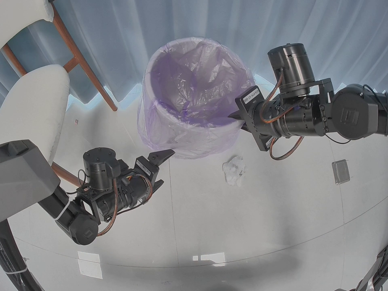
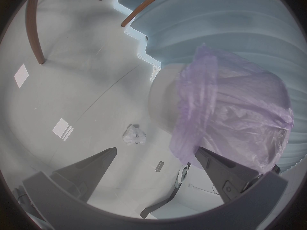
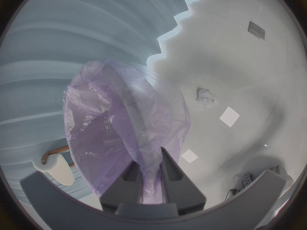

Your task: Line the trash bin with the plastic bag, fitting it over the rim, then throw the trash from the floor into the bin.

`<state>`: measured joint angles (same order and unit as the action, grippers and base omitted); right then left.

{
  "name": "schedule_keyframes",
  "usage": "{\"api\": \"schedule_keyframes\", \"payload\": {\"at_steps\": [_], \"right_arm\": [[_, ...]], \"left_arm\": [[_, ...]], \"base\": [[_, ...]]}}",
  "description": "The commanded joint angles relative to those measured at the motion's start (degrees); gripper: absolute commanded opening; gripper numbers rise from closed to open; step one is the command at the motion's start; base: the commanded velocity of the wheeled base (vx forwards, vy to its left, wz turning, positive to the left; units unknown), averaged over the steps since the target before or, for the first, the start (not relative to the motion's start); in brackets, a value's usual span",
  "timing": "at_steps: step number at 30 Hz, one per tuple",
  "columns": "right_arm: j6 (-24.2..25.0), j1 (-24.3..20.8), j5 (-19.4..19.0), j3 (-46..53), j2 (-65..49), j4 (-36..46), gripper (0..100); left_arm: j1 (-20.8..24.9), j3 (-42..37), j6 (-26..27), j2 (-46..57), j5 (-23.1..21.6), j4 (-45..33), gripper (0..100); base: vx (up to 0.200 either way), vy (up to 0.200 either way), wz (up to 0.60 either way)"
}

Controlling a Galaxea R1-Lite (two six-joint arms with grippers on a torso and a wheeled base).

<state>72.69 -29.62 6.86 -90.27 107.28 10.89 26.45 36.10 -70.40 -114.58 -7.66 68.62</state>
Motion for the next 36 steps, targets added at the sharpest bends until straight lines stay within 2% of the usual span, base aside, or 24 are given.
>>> {"api": "schedule_keyframes", "payload": {"at_steps": [1, 8, 20, 26, 34, 36], "right_arm": [[-0.09, -0.08, -0.01, 0.1, -0.75, 0.01, 0], [-0.01, -0.08, -0.01, 0.1, -1.98, 0.8, 0], [0.52, 0.09, -0.01, -0.34, -2.34, 0.98, 0], [1.4, 0.18, -0.1, 0.01, -3.13, 1.07, 0], [1.58, 0.36, -0.1, -0.08, -3.04, 0.98, 0], [1.58, 0.27, -0.18, 0.01, -2.6, 0.72, 0]], "left_arm": [[-0.26, -0.15, 0.09, -1.79, 0.1, 0.2, 100], [-2.55, -0.76, 0.26, -4.95, 0.27, 4.77, 100], [-5.71, -2.52, 0.0, -6.18, 0.27, 5.65, 100], [-7.64, -3.66, 0.18, -8.99, 0.71, 10.39, 100], [-7.21, -7.44, -0.09, -8.82, 0.71, 11.8, 100], [-4.66, -10.78, 0.0, -7.68, 0.54, 15.23, 100]], "base": [[0.0, 0.0, 0.0], [0.0, 0.0, 0.0], [0.0, 0.0, 0.0], [0.0, 0.0, 0.0], [0.0, 0.0, 0.0], [0.0, 0.0, 0.0]]}}
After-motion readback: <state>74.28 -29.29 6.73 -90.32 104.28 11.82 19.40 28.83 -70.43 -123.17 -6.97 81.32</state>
